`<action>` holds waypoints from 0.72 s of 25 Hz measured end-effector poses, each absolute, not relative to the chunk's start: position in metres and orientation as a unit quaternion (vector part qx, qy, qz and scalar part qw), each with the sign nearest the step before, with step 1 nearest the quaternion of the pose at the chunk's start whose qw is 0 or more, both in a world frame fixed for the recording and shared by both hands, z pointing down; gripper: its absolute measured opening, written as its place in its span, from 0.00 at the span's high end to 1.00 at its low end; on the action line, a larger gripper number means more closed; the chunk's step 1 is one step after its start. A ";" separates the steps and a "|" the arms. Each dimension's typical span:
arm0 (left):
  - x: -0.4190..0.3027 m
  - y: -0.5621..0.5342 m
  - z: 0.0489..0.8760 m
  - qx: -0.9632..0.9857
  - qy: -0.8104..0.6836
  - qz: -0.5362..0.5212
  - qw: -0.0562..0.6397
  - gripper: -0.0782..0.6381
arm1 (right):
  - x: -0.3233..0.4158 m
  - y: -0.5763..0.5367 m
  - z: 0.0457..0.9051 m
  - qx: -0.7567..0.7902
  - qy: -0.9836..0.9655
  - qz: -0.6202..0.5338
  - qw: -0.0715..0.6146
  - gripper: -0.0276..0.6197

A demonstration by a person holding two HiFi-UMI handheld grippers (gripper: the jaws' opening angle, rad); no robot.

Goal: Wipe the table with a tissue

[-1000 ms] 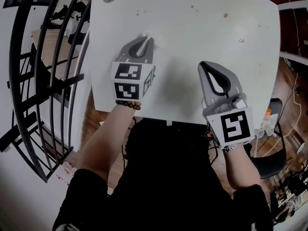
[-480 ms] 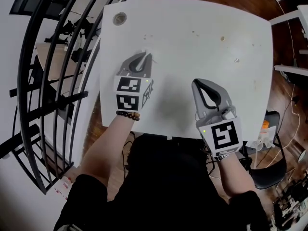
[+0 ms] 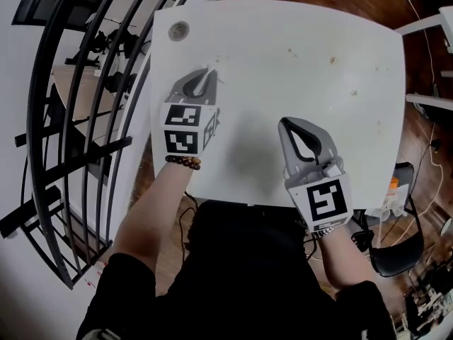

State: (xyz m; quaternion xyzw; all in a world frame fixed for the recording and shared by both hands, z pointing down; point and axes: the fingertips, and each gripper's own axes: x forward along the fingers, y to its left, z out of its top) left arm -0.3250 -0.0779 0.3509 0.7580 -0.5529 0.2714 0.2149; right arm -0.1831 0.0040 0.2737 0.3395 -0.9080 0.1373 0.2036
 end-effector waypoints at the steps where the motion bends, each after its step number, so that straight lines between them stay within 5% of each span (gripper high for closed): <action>1: -0.328 -0.080 0.351 0.758 -0.553 0.272 0.215 0.85 | -0.186 0.004 0.274 0.340 -0.908 0.138 0.203 0.97; 18: -0.355 -0.116 0.376 0.755 -0.552 0.273 0.225 0.85 | -0.202 -0.004 0.291 0.357 -0.895 0.161 0.213 0.97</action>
